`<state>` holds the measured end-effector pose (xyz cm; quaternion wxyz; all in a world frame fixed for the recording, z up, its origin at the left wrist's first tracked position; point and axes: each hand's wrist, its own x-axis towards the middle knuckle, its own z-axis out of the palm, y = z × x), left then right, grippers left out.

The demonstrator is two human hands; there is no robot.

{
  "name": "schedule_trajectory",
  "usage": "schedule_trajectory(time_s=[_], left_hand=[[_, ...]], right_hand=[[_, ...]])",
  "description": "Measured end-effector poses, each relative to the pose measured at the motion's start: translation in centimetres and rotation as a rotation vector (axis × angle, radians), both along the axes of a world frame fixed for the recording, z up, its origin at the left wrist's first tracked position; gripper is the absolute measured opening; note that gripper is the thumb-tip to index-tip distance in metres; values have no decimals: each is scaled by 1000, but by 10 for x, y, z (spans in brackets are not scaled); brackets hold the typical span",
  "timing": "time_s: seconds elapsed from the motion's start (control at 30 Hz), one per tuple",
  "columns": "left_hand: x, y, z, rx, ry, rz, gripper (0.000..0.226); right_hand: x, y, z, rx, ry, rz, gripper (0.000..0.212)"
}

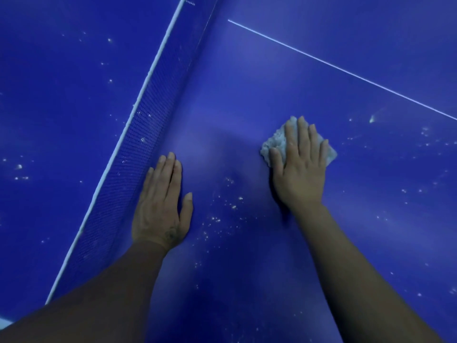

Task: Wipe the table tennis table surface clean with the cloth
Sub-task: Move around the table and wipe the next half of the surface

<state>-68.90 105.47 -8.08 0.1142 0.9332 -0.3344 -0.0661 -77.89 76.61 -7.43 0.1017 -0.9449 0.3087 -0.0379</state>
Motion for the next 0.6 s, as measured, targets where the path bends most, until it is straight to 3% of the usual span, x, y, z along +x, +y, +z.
schedule_trajectory(time_s=[0.27, 0.47, 0.6], left_hand=[[-1, 0, -3, -39, -11, 6, 69], [-1, 1, -3, -59, -7, 6, 69], [-1, 1, -4, -49, -24, 2, 69]], right_hand=[[59, -50, -4, 54, 4, -140, 69], [26, 0, -9, 0, -49, 159, 59], [41, -43, -4, 0, -17, 342, 55]])
